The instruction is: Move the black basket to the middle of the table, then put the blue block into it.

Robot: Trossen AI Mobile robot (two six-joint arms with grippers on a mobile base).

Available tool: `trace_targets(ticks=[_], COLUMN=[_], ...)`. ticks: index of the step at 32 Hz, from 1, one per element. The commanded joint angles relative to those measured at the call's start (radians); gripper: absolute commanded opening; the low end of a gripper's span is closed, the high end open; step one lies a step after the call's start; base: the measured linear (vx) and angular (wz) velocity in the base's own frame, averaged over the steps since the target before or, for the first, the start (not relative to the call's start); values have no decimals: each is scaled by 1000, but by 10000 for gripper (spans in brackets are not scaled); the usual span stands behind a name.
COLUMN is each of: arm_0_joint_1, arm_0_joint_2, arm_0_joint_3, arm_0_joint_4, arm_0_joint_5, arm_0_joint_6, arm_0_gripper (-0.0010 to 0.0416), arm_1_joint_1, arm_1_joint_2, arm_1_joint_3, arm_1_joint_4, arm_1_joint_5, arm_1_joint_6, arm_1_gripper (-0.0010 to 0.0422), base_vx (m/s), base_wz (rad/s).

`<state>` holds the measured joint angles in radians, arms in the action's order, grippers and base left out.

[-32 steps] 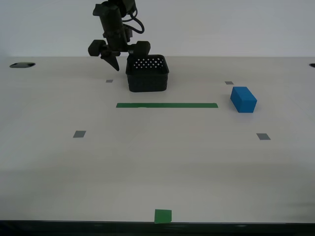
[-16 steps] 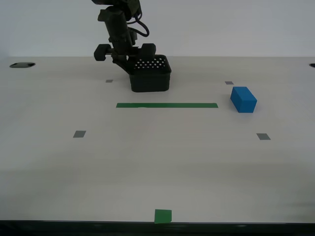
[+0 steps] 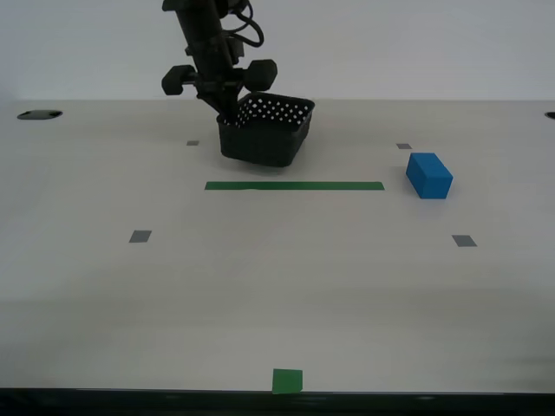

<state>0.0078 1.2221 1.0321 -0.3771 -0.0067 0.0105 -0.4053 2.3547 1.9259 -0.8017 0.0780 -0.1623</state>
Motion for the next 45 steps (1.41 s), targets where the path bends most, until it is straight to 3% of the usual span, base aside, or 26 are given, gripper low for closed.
trace_targets(ticks=[1,5,13,16,21,33,37,40,41,45], arm_0_joint_1=[0,0,0,0,0,0,0,0,0,0], arm_0_joint_2=[0,0,0,0,0,0,0,0,0,0], arm_0_joint_3=[1,1,1,1,1,1,1,1,1,1], arm_0_joint_4=[2,1,-6,-27,-30,-31,-31,-31,-32,-44], arm_0_joint_5=[0,0,0,0,0,0,0,0,0,0], arm_0_joint_6=[0,0,0,-5,-13,-15,-15,-15,-15,-16], arm_0_gripper=[0,0,0,0,0,0,0,0,1,0], arm_1_joint_1=[-7,-36,-149,-178,-177,-178,-178,-178,-178,-166], arm_1_joint_2=[-38,-83,-106,-134,-235,-251,-251,-249,-249,-249], arm_1_joint_3=[2,2,-24,-134,-320,-325,-325,-325,-325,-308], arm_1_joint_4=[-30,-93,-174,-142,30,44,31,23,22,21], arm_1_joint_5=[25,49,50,47,45,41,41,41,41,12], arm_1_joint_6=[7,43,78,80,66,69,71,68,64,57], arm_1_gripper=[-2,-2,-1,-1,0,6,61,132,181,247], base_vx=[0,0,0,0,0,0,0,0,0,0], base_wz=[0,0,0,0,0,0,0,0,0,0])
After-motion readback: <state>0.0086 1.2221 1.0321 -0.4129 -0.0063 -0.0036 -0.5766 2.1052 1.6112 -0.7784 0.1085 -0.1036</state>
